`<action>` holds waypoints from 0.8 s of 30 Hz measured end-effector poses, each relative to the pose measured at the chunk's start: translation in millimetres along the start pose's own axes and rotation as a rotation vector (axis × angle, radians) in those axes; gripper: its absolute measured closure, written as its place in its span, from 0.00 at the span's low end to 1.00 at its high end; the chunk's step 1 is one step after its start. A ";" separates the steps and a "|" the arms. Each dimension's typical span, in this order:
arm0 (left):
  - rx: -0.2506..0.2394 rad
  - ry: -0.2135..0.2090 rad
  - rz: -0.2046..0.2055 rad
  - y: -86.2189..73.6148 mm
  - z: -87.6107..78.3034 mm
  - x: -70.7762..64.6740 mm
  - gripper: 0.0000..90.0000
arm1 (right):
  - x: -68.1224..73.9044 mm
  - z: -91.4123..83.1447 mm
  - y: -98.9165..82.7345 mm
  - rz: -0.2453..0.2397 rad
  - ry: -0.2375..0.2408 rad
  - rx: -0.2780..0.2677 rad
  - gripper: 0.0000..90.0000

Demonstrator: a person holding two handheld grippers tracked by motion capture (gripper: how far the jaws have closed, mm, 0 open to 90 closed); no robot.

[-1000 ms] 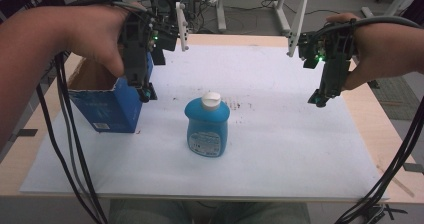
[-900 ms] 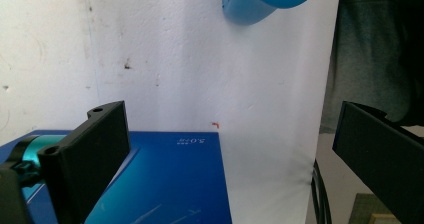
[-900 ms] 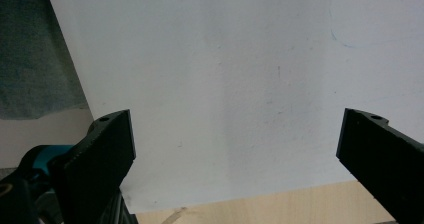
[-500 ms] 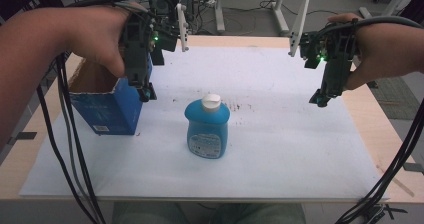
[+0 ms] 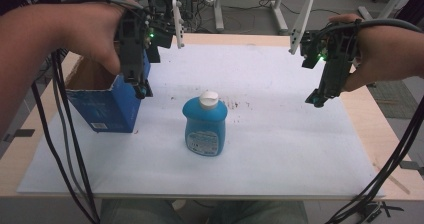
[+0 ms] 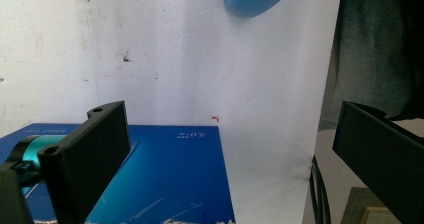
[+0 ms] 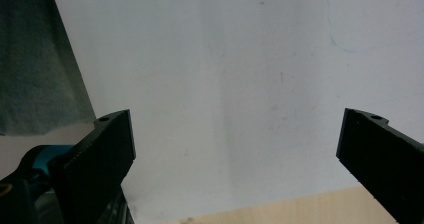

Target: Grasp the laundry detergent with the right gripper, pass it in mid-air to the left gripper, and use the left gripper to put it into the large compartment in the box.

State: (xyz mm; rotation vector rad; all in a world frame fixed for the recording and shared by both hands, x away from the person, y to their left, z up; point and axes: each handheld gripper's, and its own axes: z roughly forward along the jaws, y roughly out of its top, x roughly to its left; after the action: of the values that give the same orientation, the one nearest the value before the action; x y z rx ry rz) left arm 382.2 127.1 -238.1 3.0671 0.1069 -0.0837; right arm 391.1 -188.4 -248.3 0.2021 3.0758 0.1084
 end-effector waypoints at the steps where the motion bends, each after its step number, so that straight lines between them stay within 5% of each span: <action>1: 0.000 0.001 0.002 -0.8 1.1 -0.2 0.02 | 1.6 1.1 -0.5 0.005 0.005 -0.018 0.01; 24: -0.008 -0.001 0.011 -1.9 2.2 -2.0 0.02 | 49.4 50.5 10.4 0.051 0.084 -0.357 0.01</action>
State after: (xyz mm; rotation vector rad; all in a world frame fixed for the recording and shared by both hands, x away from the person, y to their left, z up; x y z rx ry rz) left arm 380.0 128.7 -240.3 3.0594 0.0893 -0.0842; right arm 346.7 -168.2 -300.4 0.2620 3.0621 0.6763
